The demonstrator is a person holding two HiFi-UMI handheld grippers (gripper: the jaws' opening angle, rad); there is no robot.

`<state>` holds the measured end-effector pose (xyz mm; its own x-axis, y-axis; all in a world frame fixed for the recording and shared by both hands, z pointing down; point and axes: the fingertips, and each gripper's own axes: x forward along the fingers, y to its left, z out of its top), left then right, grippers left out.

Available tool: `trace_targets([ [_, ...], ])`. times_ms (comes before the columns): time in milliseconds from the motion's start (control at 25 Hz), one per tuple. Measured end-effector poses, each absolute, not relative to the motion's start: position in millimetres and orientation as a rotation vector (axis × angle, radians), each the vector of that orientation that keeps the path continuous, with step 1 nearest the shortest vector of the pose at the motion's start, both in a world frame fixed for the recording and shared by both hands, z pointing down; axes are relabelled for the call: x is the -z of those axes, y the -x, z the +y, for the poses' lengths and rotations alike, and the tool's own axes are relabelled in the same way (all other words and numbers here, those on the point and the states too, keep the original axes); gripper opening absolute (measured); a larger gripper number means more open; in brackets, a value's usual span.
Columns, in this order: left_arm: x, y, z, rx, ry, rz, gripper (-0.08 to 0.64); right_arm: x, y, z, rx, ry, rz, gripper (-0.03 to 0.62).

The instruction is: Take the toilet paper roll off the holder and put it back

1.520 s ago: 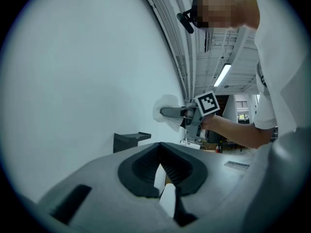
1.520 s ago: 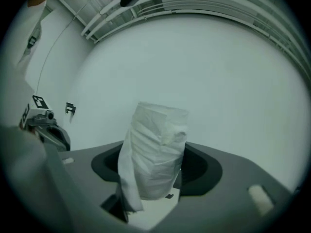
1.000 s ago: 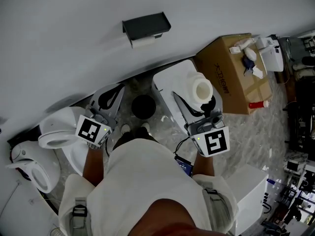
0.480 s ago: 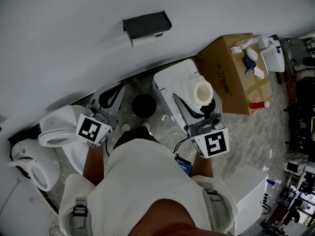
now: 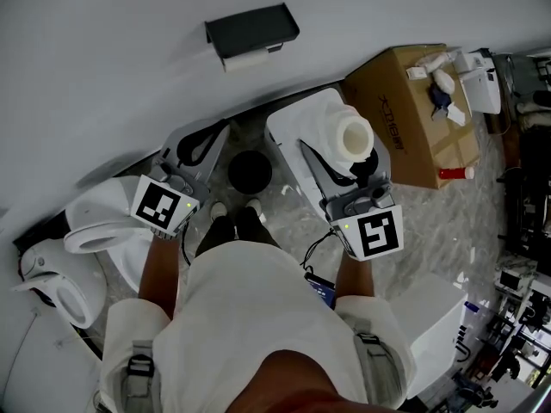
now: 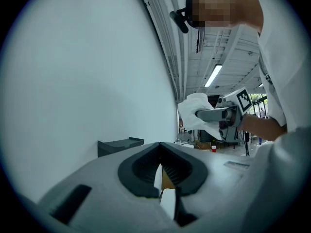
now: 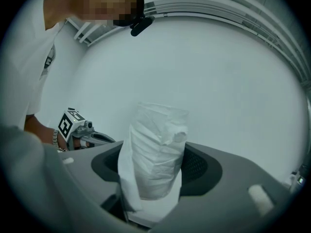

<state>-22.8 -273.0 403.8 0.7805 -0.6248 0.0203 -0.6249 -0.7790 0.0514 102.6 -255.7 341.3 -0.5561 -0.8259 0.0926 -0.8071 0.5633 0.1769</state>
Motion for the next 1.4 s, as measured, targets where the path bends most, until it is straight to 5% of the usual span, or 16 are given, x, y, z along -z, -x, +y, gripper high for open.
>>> trace_targets([
  [840, -417.2, 8.2, -333.3, 0.037, -2.897, -1.03, 0.0, -362.7, -28.9, -465.2, 0.183, -1.353, -2.643, 0.307],
  [1400, -416.1, 9.5, -331.6, 0.058, -2.889, -1.034, 0.0, -407.0, -8.7, -480.0, 0.178, -1.288, -2.552, 0.308],
])
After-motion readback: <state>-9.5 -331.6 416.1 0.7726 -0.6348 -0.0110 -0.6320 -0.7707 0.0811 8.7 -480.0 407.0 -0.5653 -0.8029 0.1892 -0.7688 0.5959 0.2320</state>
